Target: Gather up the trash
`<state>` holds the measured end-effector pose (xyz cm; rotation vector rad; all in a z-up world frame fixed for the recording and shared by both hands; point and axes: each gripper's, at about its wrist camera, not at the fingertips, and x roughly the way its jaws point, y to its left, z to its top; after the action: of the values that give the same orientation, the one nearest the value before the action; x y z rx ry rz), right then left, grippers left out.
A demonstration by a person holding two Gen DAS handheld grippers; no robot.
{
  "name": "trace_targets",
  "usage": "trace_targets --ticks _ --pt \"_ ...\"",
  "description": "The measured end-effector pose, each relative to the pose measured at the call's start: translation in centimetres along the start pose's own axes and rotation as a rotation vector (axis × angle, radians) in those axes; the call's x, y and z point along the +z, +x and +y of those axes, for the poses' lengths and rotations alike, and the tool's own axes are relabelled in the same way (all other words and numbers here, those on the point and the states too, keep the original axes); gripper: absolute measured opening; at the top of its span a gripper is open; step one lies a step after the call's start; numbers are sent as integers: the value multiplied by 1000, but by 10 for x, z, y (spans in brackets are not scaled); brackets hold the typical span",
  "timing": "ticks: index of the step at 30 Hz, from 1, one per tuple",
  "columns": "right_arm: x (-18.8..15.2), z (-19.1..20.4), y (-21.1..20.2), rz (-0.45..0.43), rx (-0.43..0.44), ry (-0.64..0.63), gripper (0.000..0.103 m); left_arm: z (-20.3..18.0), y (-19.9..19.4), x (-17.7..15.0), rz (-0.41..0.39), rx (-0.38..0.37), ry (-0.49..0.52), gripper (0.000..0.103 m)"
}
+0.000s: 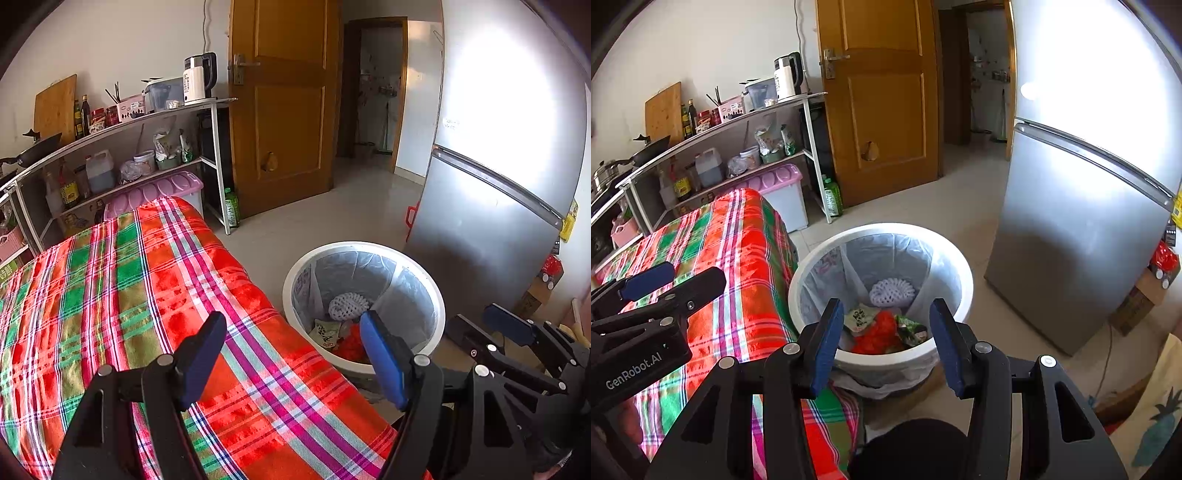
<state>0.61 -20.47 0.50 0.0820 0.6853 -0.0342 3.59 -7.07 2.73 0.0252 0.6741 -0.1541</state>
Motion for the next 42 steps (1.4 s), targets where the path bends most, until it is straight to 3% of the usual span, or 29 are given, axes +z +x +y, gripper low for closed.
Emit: trace_targets --ticks 42 --pt "-1 -1 0 3 -8 6 49 7 5 -3 11 5 -36 77"
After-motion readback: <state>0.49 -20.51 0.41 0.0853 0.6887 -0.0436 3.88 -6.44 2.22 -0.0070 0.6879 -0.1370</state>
